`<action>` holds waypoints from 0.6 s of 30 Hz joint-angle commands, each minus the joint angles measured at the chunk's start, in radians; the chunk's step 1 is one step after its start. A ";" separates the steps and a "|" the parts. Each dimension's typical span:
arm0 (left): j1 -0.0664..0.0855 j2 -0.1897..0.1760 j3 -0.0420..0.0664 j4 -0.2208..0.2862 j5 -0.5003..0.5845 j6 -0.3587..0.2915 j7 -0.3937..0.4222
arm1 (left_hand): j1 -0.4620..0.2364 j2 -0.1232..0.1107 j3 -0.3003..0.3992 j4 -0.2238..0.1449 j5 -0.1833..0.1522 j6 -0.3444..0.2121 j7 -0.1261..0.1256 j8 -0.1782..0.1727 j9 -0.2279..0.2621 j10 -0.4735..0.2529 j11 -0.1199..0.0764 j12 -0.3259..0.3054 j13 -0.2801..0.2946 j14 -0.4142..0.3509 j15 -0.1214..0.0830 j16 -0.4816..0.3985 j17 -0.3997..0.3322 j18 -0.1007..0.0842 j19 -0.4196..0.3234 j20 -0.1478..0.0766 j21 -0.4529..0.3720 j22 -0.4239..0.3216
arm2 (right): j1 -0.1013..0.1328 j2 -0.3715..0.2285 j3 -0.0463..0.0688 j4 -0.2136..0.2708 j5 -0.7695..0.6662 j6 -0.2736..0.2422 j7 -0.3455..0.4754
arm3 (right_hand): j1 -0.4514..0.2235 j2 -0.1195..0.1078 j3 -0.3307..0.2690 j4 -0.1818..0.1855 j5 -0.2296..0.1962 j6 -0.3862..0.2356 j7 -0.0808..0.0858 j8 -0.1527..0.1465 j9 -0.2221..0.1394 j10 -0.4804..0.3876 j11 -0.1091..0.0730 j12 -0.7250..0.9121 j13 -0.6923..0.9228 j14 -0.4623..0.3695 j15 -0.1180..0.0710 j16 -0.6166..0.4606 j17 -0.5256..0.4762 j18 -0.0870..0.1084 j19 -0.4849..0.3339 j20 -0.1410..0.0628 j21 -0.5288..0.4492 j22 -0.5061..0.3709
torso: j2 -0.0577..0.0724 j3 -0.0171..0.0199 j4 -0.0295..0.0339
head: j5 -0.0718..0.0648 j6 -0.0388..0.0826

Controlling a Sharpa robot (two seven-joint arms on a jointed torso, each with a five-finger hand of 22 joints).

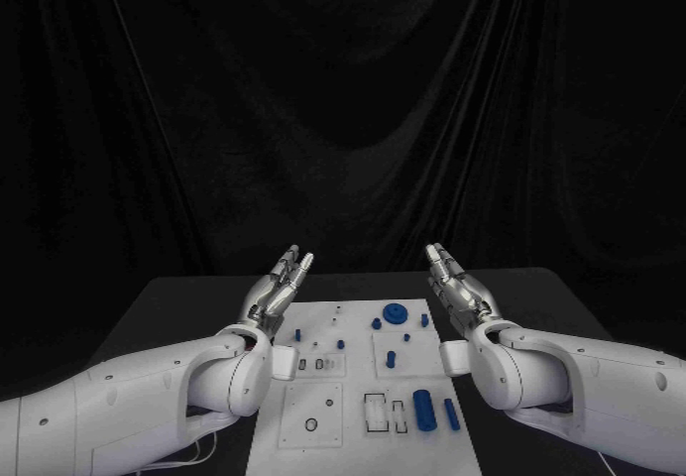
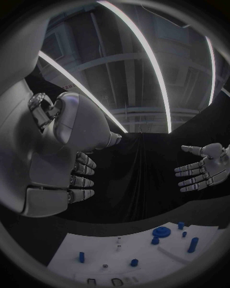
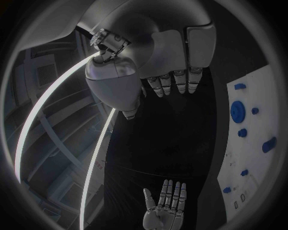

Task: Assemble the parts on the task board

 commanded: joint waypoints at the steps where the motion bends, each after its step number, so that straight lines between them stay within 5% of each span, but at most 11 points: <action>1: 0.016 -0.001 -0.021 -0.003 0.054 0.243 0.115 | 0.062 0.003 -0.022 0.010 0.002 -0.002 -0.067 0.003 0.001 0.000 -0.054 -0.003 -0.001 0.001 -0.124 -0.004 -0.001 0.042 -0.001 -0.008 -0.006 -0.001 | 0.009 -0.002 -0.007 0.003 0.085 0.102 0.033 | 0.054 0.000 -0.019 0.007 0.005 0.016 0.009 0.009 0.003 0.000 0.006 -0.004 -0.002 0.000 -0.189 -0.004 -0.002 0.015 0.000 -0.062 -0.004 -0.002 | 0.000 0.0001 -0.0001 | 0.000 0.000; 4: 0.027 -0.003 -0.046 -0.006 0.071 0.327 0.146 | 0.063 0.003 -0.022 0.010 0.000 -0.002 -0.069 0.003 0.001 0.000 -0.057 -0.003 -0.001 0.001 -0.126 -0.004 -0.001 0.044 -0.001 -0.007 -0.006 -0.001 | 0.009 -0.002 -0.007 0.003 0.086 0.103 0.033 | 0.057 -0.002 -0.019 0.006 0.004 0.017 0.011 0.009 0.003 0.000 0.008 -0.004 -0.002 0.000 -0.185 -0.004 -0.002 0.015 0.000 -0.059 -0.004 -0.002 | 0.000 0.0001 -0.0001 | 0.000 0.000; 11: 0.043 -0.006 -0.083 -0.011 0.097 0.455 0.194 | 0.065 0.004 -0.022 0.011 -0.004 0.000 -0.068 0.004 0.001 0.000 -0.060 -0.003 -0.001 0.001 -0.126 -0.004 -0.001 0.047 -0.001 -0.012 -0.006 -0.001 | 0.009 -0.002 -0.007 0.003 0.086 0.103 0.033 | 0.065 -0.007 -0.019 0.006 0.001 0.019 0.019 0.009 0.004 0.000 0.023 -0.004 -0.002 0.000 -0.167 -0.004 -0.002 0.016 0.000 -0.043 -0.004 -0.002 | 0.000 0.0001 -0.0001 | 0.000 0.000; 14: 0.047 -0.007 -0.091 -0.012 0.102 0.483 0.205 | 0.093 -0.012 -0.023 0.006 0.005 0.004 -0.062 0.004 0.002 0.000 -0.054 -0.003 -0.001 0.001 -0.121 -0.004 -0.001 0.044 -0.001 -0.017 -0.006 -0.001 | 0.009 -0.002 -0.007 0.003 0.086 0.103 0.033 | 0.072 -0.013 -0.017 0.006 -0.004 0.024 0.027 0.010 0.004 0.000 0.058 -0.004 -0.002 0.000 -0.120 -0.004 -0.002 0.015 0.000 0.002 -0.004 -0.002 | 0.000 0.0001 -0.0001 | 0.000 0.000; 16: 0.048 -0.007 -0.093 -0.012 0.103 0.488 0.207 | 0.109 -0.030 -0.026 0.006 0.004 0.008 -0.057 0.005 0.003 0.000 -0.050 -0.003 -0.001 0.001 -0.117 -0.004 -0.001 0.041 -0.001 -0.016 -0.006 -0.001 | 0.009 -0.002 -0.007 0.003 0.086 0.103 0.033 | 0.077 -0.017 -0.013 0.006 -0.006 0.027 0.023 0.010 0.005 0.000 0.083 -0.004 -0.002 0.000 -0.082 -0.004 -0.002 0.012 0.000 0.078 -0.004 -0.002 | 0.000 0.0001 -0.0001 | 0.000 0.000; 17: 0.046 -0.004 -0.093 -0.042 0.102 0.569 0.192 | 0.118 -0.042 -0.029 0.006 0.002 0.011 -0.055 0.006 0.003 0.000 -0.048 -0.003 -0.001 0.001 -0.113 -0.004 -0.001 0.039 -0.001 -0.014 -0.006 -0.001 | 0.009 -0.030 -0.007 -0.007 0.086 0.227 -0.022 | 0.077 -0.017 -0.013 0.006 -0.006 0.027 0.023 0.010 0.005 0.000 0.084 -0.004 -0.002 0.000 -0.081 -0.004 -0.002 0.012 0.000 0.079 -0.004 -0.002 | 0.001 -0.0023 0.0058 | -0.006 -0.095; 18: 0.046 -0.007 -0.093 -0.041 0.102 0.568 0.191 | 0.123 -0.049 -0.030 0.005 0.001 0.012 -0.054 0.006 0.003 0.000 -0.047 -0.003 -0.001 0.001 -0.110 -0.004 -0.001 0.038 -0.001 -0.012 -0.006 -0.001 | 0.010 -0.029 -0.007 -0.008 0.086 0.232 -0.024 | 0.080 -0.020 -0.011 0.005 -0.007 0.032 0.022 0.011 0.006 0.000 0.108 -0.004 -0.002 0.000 -0.052 -0.004 -0.002 0.012 0.000 0.114 -0.004 -0.002 | 0.001 -0.0024 0.0044 | -0.005 -0.097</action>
